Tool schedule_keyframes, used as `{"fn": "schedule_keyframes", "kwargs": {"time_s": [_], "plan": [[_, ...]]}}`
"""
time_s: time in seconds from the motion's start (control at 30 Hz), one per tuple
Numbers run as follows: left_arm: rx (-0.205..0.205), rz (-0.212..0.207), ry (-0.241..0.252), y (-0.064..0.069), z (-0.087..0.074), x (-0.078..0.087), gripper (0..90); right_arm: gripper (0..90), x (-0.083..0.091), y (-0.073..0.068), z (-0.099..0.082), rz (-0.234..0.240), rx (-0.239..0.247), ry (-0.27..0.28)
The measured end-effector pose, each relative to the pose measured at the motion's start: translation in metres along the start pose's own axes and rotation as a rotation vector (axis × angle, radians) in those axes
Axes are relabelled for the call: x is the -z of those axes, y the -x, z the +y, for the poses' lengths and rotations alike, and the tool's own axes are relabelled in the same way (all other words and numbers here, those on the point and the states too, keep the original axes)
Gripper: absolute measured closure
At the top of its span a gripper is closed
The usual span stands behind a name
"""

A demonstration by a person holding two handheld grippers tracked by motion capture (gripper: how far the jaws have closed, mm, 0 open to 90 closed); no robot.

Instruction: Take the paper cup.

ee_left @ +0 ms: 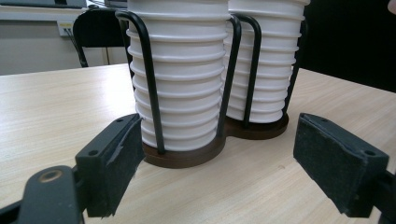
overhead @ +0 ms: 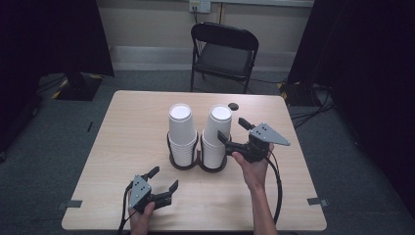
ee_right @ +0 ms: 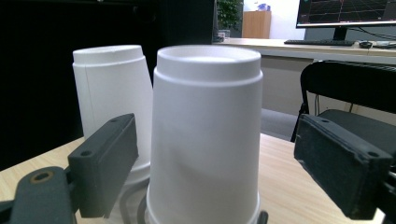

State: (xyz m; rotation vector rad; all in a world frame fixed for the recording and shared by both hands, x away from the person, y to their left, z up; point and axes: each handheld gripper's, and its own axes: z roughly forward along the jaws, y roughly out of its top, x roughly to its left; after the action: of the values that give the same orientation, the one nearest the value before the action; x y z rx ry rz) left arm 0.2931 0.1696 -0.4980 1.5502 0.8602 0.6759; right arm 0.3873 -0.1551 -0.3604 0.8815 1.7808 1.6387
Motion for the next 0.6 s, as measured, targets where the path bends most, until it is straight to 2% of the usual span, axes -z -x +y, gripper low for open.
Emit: {"fn": "schedule_keyframes", "kwargs": {"time_s": [0.2, 0.23, 0.37, 0.47, 0.6], "plan": [[-0.002, 0.000, 0.000, 0.000, 0.000, 0.000, 15.7, 13.0, -0.010, 0.000, 0.007, 0.018, -0.006, -0.006], [-0.004, -0.001, -0.001, 0.000, 0.000, 0.000, 15.8, 13.0, -0.015, 0.001, 0.010, 0.045, -0.023, -0.021], [-0.005, 0.003, -0.003, 0.001, 0.000, 0.000, 15.8, 12.9, -0.023, 0.002, 0.011, 0.049, -0.036, -0.022], [-0.003, 0.002, -0.003, 0.001, 0.000, 0.000, 15.8, 12.9, -0.031, 0.002, 0.010, 0.020, -0.029, -0.042], [-0.005, 0.004, -0.003, 0.001, 0.000, 0.000, 15.8, 13.1, -0.039, 0.001, 0.007, 0.036, -0.051, -0.060]]}}
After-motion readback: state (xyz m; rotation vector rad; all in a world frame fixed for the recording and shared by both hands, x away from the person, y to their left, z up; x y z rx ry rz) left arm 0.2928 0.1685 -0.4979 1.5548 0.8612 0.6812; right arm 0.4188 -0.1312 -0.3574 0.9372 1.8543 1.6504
